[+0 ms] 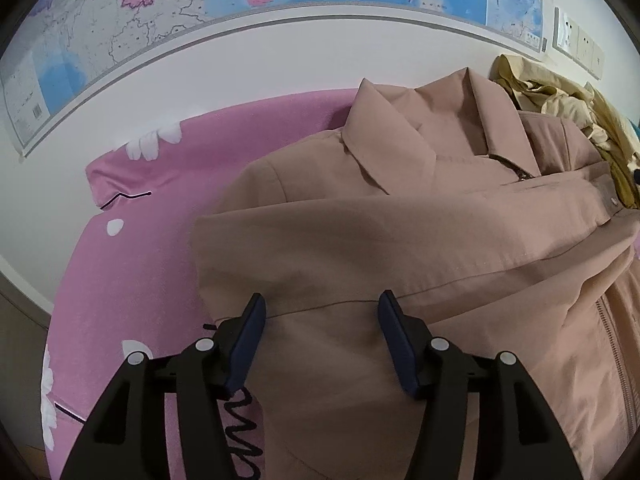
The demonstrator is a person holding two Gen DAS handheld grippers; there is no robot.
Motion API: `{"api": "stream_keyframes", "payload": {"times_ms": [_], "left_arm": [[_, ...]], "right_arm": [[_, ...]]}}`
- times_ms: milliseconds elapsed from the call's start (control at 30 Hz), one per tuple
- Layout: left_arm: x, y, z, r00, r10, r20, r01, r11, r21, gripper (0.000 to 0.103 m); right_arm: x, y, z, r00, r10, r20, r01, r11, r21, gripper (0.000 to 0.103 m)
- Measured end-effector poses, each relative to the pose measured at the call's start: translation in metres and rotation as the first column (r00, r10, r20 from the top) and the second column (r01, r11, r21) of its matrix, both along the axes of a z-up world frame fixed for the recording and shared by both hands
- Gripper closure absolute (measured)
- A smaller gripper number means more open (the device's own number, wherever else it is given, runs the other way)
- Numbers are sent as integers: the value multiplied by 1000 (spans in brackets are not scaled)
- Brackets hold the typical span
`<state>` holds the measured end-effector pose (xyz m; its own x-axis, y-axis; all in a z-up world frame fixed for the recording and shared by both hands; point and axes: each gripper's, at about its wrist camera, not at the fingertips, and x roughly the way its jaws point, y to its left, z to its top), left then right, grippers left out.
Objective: Fold large clothes
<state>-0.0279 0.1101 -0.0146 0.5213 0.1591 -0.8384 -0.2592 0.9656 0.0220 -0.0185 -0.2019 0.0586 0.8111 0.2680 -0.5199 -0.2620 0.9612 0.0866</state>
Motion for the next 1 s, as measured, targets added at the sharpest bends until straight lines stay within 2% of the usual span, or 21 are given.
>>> {"api": "stream_keyframes", "payload": {"times_ms": [67, 100, 200, 233, 267, 400, 533, 567, 633, 700, 767, 833, 1000], "left_arm": [[2, -2, -1, 1000, 3, -2, -3, 1000, 6, 44], [3, -2, -2, 1000, 4, -1, -4, 1000, 5, 42], [5, -3, -2, 1000, 13, 0, -13, 1000, 11, 40], [5, -4, -1, 1000, 13, -3, -13, 1000, 11, 40], [3, -4, 1, 1000, 13, -1, -13, 1000, 9, 39], [-10, -3, 12, 1000, 15, 21, -15, 1000, -8, 37], [-40, 1, 29, 998, 16, 68, -13, 999, -41, 31], [-50, 2, 32, 997, 13, 79, -8, 998, -62, 30], [-68, 3, 33, 997, 8, 73, -2, 996, -91, 27], [-84, 2, 29, 998, -1, 55, 7, 994, -109, 27], [-99, 2, 24, 1000, -9, 28, 13, 992, -125, 27], [-117, 3, 17, 1000, -9, 12, 11, 985, -174, 27], [-152, 10, 7, 1000, 17, 0, -16, 957, -290, 27]], "right_arm": [[2, 16, -7, 999, 29, -20, -31, 997, -64, 57], [9, 25, -17, 997, 49, -58, -55, 993, -101, 57], [29, 25, -43, 990, 21, -136, -38, 992, -124, 61], [37, 24, -52, 988, -1, -157, -21, 990, -139, 66], [42, 22, -58, 985, -14, -171, -10, 990, -139, 70], [38, 19, -53, 987, -18, -159, 4, 996, -88, 69], [6, 18, -35, 993, 11, -116, -19, 997, -71, 57], [0, 18, -33, 994, 17, -112, -25, 997, -71, 51], [-19, 13, -29, 993, 30, -110, -35, 998, -46, 45], [-33, 4, -30, 991, 41, -128, -41, 999, 1, 45], [-51, -11, -35, 986, 53, -159, -42, 996, 73, 40], [-66, -22, -46, 978, 59, -198, -38, 993, 108, 39], [-108, -39, -75, 961, 62, -269, -19, 987, 158, 35]]}}
